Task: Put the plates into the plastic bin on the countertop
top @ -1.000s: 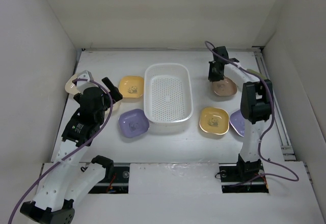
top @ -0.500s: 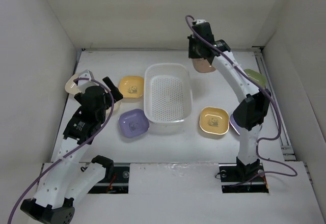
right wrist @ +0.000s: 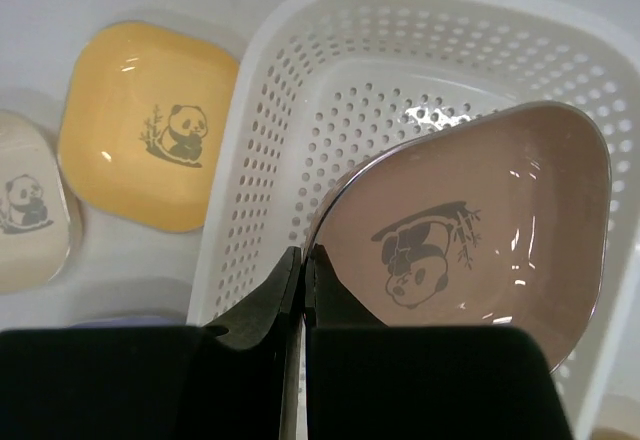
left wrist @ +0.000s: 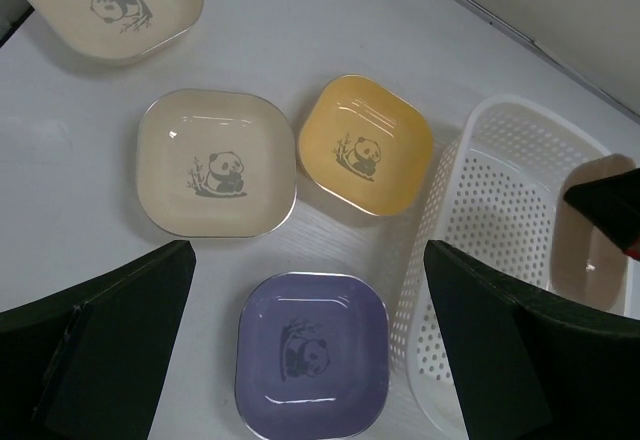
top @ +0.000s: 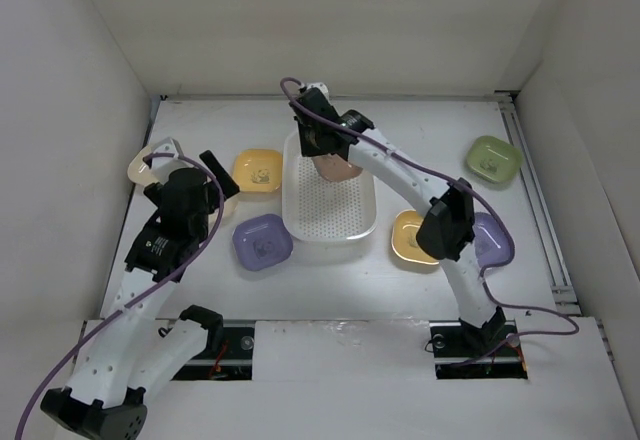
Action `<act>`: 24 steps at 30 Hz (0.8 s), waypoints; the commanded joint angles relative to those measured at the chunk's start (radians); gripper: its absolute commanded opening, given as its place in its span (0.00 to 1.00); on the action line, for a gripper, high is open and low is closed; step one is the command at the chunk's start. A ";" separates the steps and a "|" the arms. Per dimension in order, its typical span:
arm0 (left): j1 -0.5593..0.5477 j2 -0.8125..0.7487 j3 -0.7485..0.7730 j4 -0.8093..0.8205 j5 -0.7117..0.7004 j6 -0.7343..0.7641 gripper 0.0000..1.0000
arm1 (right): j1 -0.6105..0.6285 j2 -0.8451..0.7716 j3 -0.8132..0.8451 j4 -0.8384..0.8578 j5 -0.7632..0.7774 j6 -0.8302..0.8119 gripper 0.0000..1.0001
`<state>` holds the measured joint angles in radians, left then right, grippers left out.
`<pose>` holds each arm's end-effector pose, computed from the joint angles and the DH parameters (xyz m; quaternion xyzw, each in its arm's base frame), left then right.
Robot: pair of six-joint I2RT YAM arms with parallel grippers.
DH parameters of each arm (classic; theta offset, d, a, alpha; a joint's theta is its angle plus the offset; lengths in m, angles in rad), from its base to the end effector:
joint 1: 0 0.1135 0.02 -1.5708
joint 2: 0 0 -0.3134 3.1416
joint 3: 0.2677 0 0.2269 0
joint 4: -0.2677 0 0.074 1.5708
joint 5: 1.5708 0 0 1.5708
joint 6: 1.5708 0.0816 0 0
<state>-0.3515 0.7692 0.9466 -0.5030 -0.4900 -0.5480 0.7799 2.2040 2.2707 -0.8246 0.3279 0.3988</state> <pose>0.1427 -0.0114 0.3825 -0.2181 0.7704 -0.0685 0.5951 0.3950 0.3538 0.3366 -0.1083 0.9020 0.0922 0.4076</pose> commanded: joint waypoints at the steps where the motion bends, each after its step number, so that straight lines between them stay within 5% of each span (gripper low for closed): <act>1: 0.000 -0.016 0.015 0.001 -0.024 -0.009 1.00 | -0.005 0.051 0.068 0.016 0.051 0.109 0.00; 10: 0.000 -0.036 0.015 0.001 -0.024 -0.009 1.00 | -0.053 0.197 0.110 0.055 -0.058 0.143 0.01; 14: 0.000 -0.036 0.015 0.001 -0.015 -0.009 1.00 | -0.067 0.166 0.104 0.060 -0.070 0.108 0.59; 15: 0.000 -0.045 0.006 0.001 -0.015 -0.009 1.00 | -0.067 0.137 0.080 0.080 -0.070 0.107 0.95; 20: 0.000 -0.045 0.006 0.001 -0.006 -0.009 1.00 | -0.109 -0.125 -0.053 0.200 -0.136 0.042 1.00; 24: 0.000 -0.054 0.006 0.001 -0.005 -0.009 1.00 | -0.319 -0.335 -0.230 0.225 -0.064 0.015 1.00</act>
<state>-0.3515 0.7349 0.9466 -0.5068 -0.4965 -0.5514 0.6338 2.0480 2.0922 -0.7010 0.2150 0.4438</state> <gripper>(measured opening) 0.993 0.998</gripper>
